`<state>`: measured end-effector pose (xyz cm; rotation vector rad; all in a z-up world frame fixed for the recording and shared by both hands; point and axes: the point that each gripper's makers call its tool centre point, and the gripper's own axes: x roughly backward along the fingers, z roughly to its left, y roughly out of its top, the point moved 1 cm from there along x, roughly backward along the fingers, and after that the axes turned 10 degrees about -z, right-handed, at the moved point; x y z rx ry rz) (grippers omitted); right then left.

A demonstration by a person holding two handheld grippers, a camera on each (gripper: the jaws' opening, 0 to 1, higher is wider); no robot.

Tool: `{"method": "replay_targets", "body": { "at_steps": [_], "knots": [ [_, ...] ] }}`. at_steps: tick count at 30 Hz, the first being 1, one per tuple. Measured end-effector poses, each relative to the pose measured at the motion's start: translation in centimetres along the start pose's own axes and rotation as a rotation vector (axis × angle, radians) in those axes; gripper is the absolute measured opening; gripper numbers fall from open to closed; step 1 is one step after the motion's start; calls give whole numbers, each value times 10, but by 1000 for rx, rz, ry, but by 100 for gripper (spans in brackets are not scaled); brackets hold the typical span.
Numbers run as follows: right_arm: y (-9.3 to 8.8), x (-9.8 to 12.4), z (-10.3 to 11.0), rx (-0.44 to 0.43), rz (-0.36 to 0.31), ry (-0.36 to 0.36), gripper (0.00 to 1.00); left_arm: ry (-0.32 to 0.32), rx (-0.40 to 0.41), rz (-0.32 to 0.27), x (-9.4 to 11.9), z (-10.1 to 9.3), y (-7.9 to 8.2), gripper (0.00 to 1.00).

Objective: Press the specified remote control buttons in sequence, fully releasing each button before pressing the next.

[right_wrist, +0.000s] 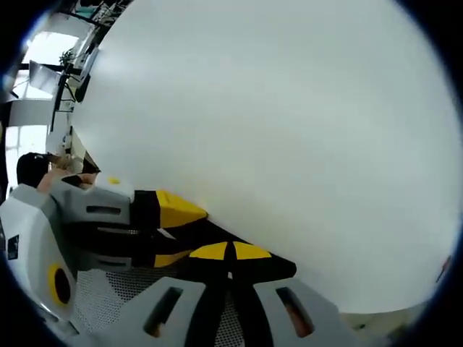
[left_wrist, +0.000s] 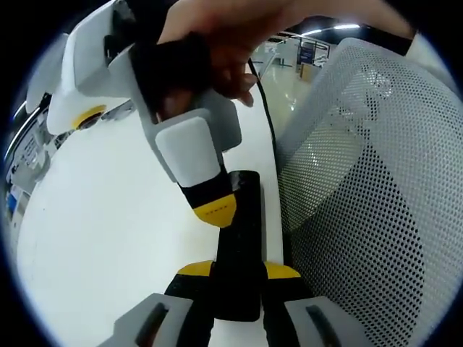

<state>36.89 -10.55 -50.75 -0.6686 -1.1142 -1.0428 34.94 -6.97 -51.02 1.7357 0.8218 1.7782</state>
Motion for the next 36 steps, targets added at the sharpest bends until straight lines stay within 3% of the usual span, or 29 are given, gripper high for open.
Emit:
{"method": "replay_targets", "body": {
  "at_steps": [7,11,20,29,36],
  "knots": [
    [0,-1,2,12,2,-40,0,1,1,1,0,0,0,24],
    [0,-1,1,70,-36,-90,0,1,-1,0,0,0,1,24],
    [0,0,0,52,-32,-87,0,0,2,1,0,0,1,24],
    [0,1,-3,-40,-190,20,0,3,4,2,0,-1,1,24],
    [-7,6,-7,-88,-277,50,0,10,10,14,0,-1,1,24]
  ]
}}
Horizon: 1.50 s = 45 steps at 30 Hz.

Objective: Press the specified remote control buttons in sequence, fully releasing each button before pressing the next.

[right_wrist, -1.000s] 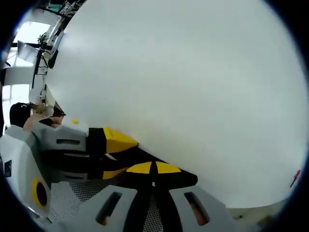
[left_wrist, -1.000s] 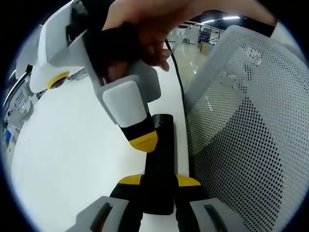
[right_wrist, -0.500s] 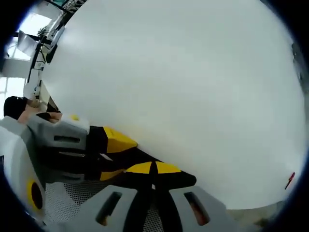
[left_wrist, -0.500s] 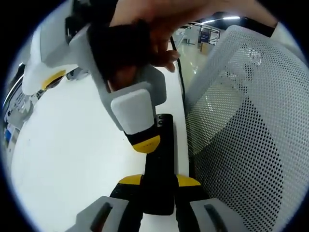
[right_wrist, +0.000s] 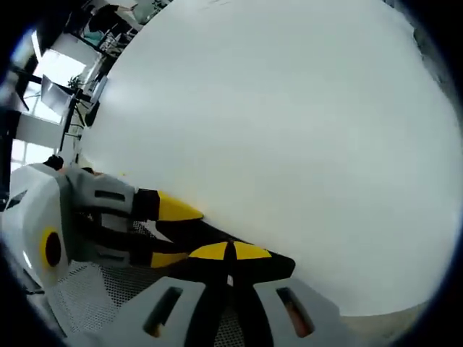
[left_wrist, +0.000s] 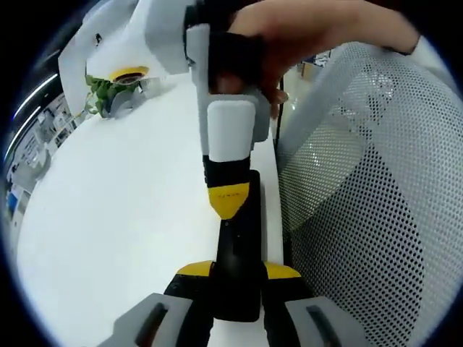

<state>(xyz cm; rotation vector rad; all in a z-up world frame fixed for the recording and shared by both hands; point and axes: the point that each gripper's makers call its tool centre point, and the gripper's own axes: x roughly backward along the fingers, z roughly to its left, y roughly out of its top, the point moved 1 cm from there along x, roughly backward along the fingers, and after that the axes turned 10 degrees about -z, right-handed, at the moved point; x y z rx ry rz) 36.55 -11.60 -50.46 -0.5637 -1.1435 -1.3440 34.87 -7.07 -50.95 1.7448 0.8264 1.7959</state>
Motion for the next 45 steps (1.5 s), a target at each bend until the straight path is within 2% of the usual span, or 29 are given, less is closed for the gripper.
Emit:
{"method": "replay_targets", "body": {
  "at_steps": [4,19,29,35,40,45],
  "knots": [
    [-4,1,8,-26,-24,44,0,9,8,12,-1,0,0,24],
    [-6,-3,13,31,-10,38,0,12,7,19,0,0,0,25],
    [-6,-4,12,16,-11,38,0,10,4,20,-1,0,0,25],
    [-8,-4,14,101,-24,17,0,7,3,19,-1,0,0,25],
    [-7,-4,12,76,-27,22,0,6,1,16,-1,0,0,25],
    [-7,-3,14,86,-15,20,0,6,2,15,-1,0,0,25]
  ]
}}
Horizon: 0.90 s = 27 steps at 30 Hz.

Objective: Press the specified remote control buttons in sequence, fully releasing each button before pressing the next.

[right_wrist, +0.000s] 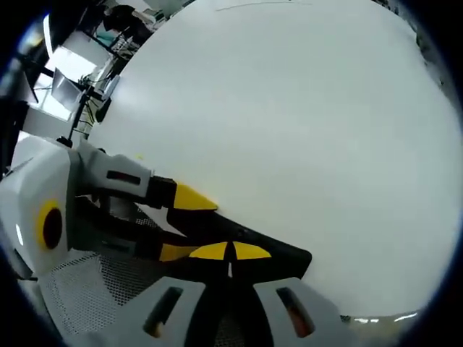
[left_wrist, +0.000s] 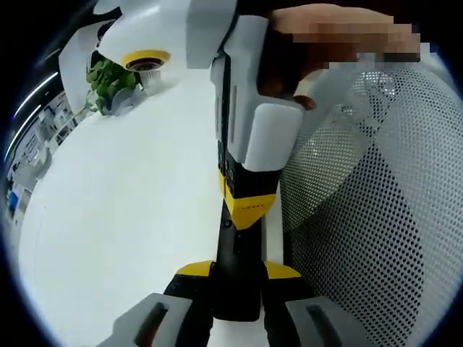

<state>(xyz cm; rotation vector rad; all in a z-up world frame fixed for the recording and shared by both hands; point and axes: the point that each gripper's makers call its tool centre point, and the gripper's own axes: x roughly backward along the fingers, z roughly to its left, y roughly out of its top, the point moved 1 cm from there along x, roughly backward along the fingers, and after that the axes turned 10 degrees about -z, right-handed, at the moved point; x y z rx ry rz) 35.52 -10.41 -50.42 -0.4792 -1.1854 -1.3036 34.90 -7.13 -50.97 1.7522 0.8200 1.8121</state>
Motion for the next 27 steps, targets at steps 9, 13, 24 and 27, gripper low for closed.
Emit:
{"method": "replay_targets", "body": {
  "at_steps": [9,13,24,27],
  "knots": [
    [-4,1,0,7,26,0,0,0,-2,2,0,0,0,25],
    [-4,1,0,4,27,-2,0,0,-2,1,0,0,0,25],
    [-2,1,-1,9,11,-16,0,-1,-3,0,0,0,0,25],
    [-2,0,-1,31,6,-19,0,-2,-3,0,0,0,0,25]
  ]
}}
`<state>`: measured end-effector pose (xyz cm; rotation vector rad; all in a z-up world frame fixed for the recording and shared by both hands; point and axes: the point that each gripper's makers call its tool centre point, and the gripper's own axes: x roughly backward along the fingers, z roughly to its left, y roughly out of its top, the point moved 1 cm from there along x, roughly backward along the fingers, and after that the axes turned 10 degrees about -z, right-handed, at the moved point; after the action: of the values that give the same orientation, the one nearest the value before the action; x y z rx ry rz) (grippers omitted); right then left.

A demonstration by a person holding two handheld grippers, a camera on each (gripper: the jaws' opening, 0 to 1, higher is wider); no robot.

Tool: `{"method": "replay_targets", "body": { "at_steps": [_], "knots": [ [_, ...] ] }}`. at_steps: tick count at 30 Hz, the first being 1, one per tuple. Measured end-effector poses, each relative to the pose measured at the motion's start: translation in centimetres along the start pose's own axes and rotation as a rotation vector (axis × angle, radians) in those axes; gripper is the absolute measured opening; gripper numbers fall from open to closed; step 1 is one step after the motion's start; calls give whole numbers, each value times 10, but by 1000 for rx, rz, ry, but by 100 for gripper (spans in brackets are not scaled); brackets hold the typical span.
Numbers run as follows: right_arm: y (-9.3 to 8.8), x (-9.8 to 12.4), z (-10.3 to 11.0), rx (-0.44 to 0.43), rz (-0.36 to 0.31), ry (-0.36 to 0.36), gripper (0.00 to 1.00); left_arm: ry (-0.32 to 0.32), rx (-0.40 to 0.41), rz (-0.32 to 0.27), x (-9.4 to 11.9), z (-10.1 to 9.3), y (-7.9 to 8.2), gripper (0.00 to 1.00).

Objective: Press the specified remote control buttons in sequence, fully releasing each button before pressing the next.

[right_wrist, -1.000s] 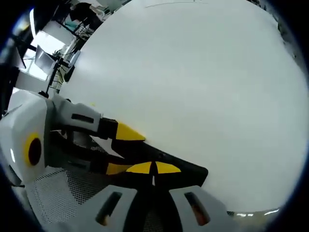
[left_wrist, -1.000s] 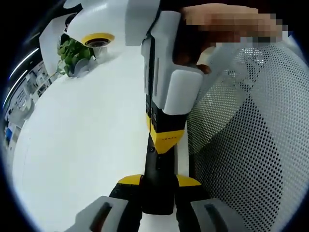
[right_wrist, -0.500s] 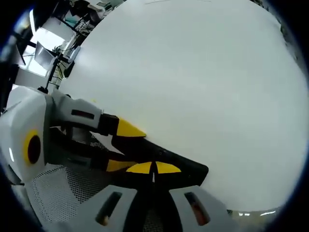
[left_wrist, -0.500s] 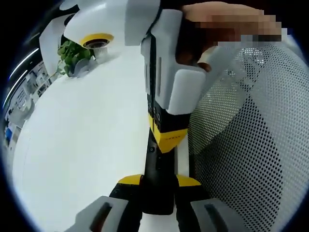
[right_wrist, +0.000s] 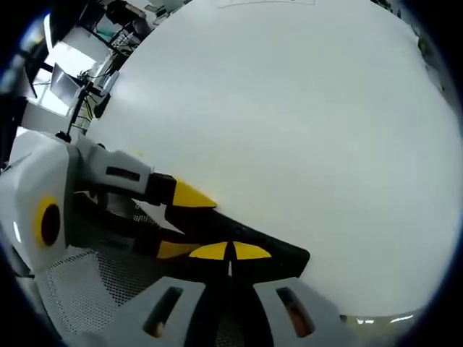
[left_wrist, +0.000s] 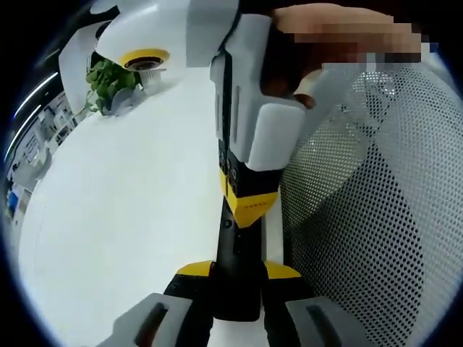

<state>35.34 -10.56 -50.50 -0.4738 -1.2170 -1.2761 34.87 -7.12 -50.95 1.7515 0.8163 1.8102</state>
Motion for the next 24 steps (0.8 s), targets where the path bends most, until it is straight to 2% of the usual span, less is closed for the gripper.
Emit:
{"method": "replay_targets", "body": {
  "at_steps": [7,10,12,13,20,24],
  "knots": [
    [0,-1,1,64,0,-31,0,0,2,-2,0,0,0,25],
    [1,-1,0,13,8,-26,0,2,2,-1,0,0,0,25],
    [1,-1,0,-58,13,-16,0,2,2,-3,0,0,0,25],
    [1,-1,-1,-74,-4,-15,0,3,4,-4,0,0,0,25],
    [1,1,0,-126,0,-8,0,5,0,-2,0,0,0,25],
    [12,8,-3,-178,-65,-9,0,5,0,0,0,0,1,25]
  ]
}}
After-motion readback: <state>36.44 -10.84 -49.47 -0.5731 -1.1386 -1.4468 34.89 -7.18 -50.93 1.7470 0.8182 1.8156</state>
